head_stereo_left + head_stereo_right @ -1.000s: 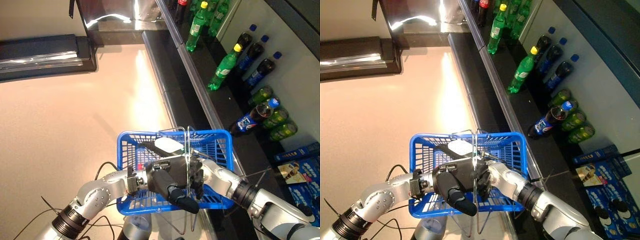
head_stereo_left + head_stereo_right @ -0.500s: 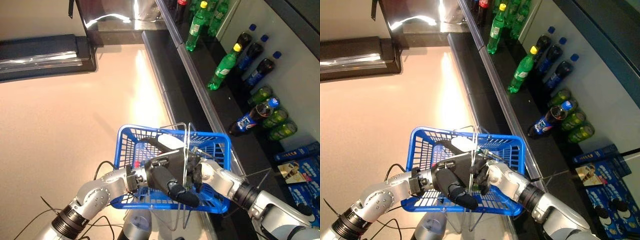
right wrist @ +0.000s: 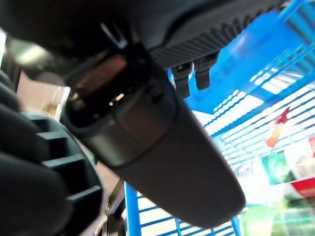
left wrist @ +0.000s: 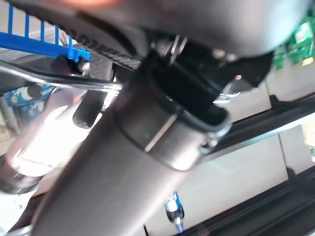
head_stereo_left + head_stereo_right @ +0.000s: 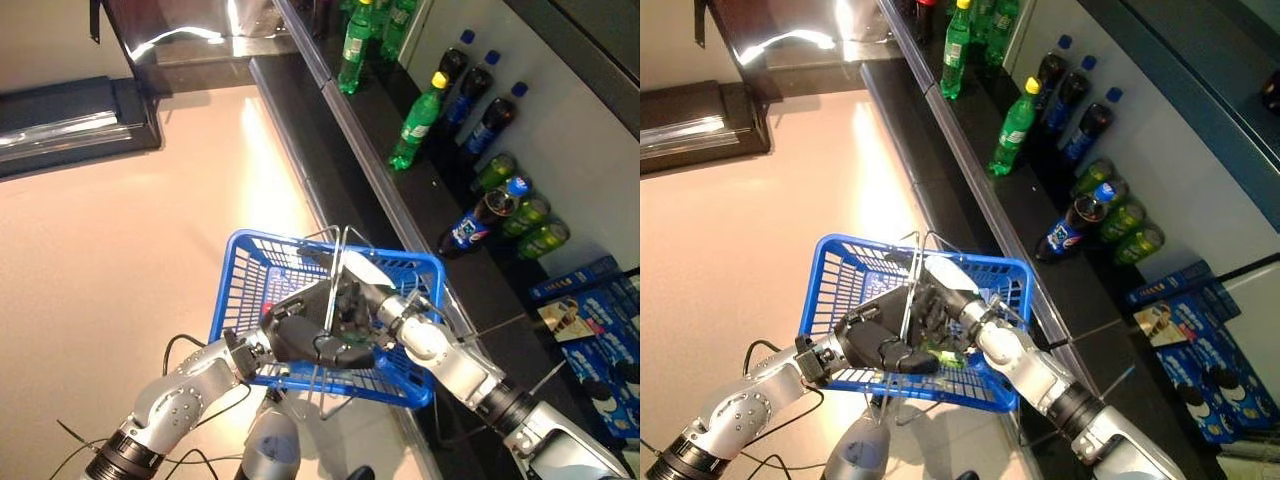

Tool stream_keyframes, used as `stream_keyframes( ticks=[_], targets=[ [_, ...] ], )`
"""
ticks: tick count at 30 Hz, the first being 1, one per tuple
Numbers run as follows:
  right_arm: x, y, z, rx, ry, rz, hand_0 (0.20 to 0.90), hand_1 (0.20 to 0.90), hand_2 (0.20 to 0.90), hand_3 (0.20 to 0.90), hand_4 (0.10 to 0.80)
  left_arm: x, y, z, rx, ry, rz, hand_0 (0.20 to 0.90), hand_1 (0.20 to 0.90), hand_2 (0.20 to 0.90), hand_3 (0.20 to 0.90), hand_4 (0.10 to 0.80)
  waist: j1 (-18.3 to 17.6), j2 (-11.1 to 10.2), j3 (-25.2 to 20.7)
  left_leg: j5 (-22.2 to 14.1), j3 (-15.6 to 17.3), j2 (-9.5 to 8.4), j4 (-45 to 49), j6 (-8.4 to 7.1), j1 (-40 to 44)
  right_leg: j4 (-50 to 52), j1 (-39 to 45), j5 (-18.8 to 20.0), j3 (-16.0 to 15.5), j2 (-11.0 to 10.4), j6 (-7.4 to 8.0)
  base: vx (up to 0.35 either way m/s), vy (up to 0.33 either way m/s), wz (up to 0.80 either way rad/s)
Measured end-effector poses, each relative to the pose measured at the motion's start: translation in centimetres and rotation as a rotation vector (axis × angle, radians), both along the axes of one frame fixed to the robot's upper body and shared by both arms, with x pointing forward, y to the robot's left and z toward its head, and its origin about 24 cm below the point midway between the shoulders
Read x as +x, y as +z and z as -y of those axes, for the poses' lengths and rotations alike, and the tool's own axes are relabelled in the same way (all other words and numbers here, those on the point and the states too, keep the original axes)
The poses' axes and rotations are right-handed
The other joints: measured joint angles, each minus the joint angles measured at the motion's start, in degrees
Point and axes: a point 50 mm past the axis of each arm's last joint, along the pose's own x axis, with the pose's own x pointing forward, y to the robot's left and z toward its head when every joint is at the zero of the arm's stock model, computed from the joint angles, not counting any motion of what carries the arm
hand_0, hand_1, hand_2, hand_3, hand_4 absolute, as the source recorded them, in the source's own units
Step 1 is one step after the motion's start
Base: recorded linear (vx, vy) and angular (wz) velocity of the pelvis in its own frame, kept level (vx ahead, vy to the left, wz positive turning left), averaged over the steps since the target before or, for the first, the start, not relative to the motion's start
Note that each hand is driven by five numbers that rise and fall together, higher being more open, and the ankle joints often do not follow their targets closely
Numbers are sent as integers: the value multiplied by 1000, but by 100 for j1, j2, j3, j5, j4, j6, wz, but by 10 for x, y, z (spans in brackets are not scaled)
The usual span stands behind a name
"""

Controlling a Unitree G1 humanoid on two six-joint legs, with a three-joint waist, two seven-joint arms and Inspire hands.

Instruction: Pick up the drink and place into the basket.

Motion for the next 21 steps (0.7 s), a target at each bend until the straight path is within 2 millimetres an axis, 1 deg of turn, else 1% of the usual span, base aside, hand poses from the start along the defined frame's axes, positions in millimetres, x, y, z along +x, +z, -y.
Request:
stream_keyframes(
  ticks=[2, 4, 5, 8, 12, 16, 21],
  targets=[
    [0, -1, 2, 4, -10, -3, 900, 900, 900, 900, 800, 0, 0, -1, 2, 16, -2, 300, 300, 300, 200, 100, -2, 3, 2, -2, 22, 0, -7, 2, 25, 0, 10, 2, 15, -7, 2, -6, 24, -5],
    [-2, -1, 3, 10, -11, -6, 900, 900, 900, 900, 800, 0, -2, -6, -2, 51, -8, 300, 300, 300, 200, 100, 2, 6, 4, -27, 125, 5, -17, 1, 111, 0, 43, 3, 84, -26, 4, -10, 21, -17],
    [-4, 0, 2, 21, -8, -2, 900, 900, 900, 900, 800, -1, -3, -9, -8, 73, -7, 300, 300, 300, 200, 100, 6, 8, 5, -47, 146, 13, -18, -1, 148, 0, 43, 7, 144, -33, 4, -7, 20, -23],
    [-10, 6, 5, 67, -17, 16, 900, 900, 900, 900, 800, -2, -4, -19, -26, 157, -14, 300, 300, 300, 200, 100, -47, 10, 6, -74, 232, 21, -18, -12, 186, 0, 49, 11, 177, -45, 2, -10, 19, -12],
    [-10, 10, 10, 90, -38, 34, 900, 900, 900, 900, 800, -4, -8, -25, -40, 230, -25, 300, 300, 300, 200, 100, -138, 11, 7, -69, 267, 20, -19, 8, 187, 0, 31, 17, 203, -55, 3, -7, 9, -2],
    [-12, 11, 18, 83, -52, 44, 900, 900, 900, 900, 800, -3, -9, -27, -31, 272, -41, 300, 300, 300, 200, 100, -154, 15, 9, -73, 293, 24, -21, 10, 192, 0, 16, 18, 257, -56, 3, -1, -2, -3],
    [-17, 19, 20, 130, -45, 70, 900, 900, 900, 900, 800, -5, -12, -36, -60, 367, -62, 300, 300, 300, 200, 100, -217, 19, 11, -78, 347, 43, -69, 11, 297, -1, 45, 19, 325, -60, 2, -5, 14, -8]
  ],
)
